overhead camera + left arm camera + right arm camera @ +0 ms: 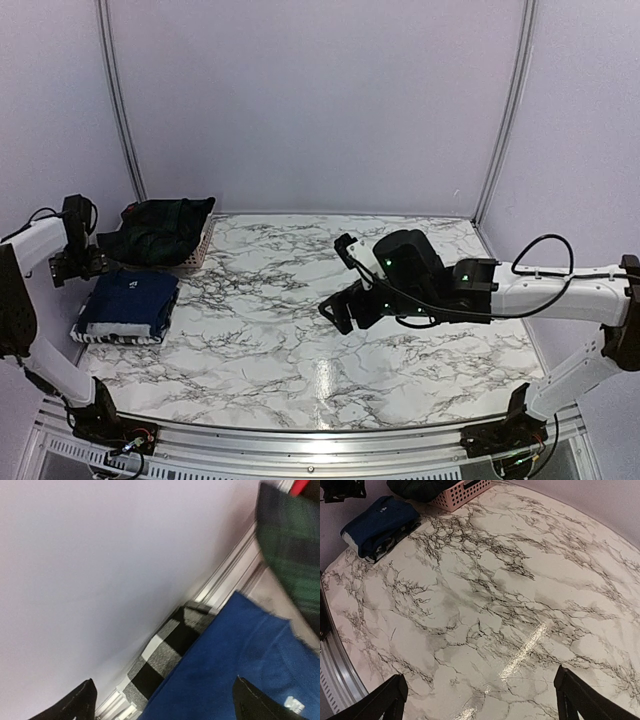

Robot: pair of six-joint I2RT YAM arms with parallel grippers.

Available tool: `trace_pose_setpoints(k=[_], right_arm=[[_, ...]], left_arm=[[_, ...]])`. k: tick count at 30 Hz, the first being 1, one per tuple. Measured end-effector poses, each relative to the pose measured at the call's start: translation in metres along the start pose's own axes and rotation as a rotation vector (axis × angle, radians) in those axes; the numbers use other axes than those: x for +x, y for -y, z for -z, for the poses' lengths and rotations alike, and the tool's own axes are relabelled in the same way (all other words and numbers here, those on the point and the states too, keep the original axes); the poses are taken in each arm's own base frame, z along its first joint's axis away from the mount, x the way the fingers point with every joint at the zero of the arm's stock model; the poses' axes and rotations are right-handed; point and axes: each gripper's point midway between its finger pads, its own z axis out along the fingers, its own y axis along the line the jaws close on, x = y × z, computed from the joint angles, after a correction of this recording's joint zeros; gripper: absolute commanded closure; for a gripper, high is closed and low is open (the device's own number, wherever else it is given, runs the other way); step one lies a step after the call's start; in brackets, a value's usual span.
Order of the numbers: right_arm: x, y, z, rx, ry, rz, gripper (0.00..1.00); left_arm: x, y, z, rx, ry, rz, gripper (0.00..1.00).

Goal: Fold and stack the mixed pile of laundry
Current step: Place the square-folded T-shirt at the corner of the board, then reset both arms

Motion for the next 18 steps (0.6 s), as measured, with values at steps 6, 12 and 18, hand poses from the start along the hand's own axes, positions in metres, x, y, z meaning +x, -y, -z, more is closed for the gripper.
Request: trace_pose_setpoints(k=[6, 12, 18], right_arm=[[-0.008, 0.015, 0.008, 0.031, 0.026, -0.022, 0.01], [-0.024, 0.046, 0.025, 0.085, 0.078, -0.076, 0.02], [-0.041, 0.100, 0.052, 0.170, 0.144, -0.167, 0.01]], left_arm=[[-0.027, 0.014, 0.039, 0.170, 0.081, 0.069, 0.01], [-0.028, 0.054, 0.071, 0.424, 0.091, 0.020, 0.01], [-0.035, 0.086, 0.109, 0.608, 0.121, -0.026, 0.01]])
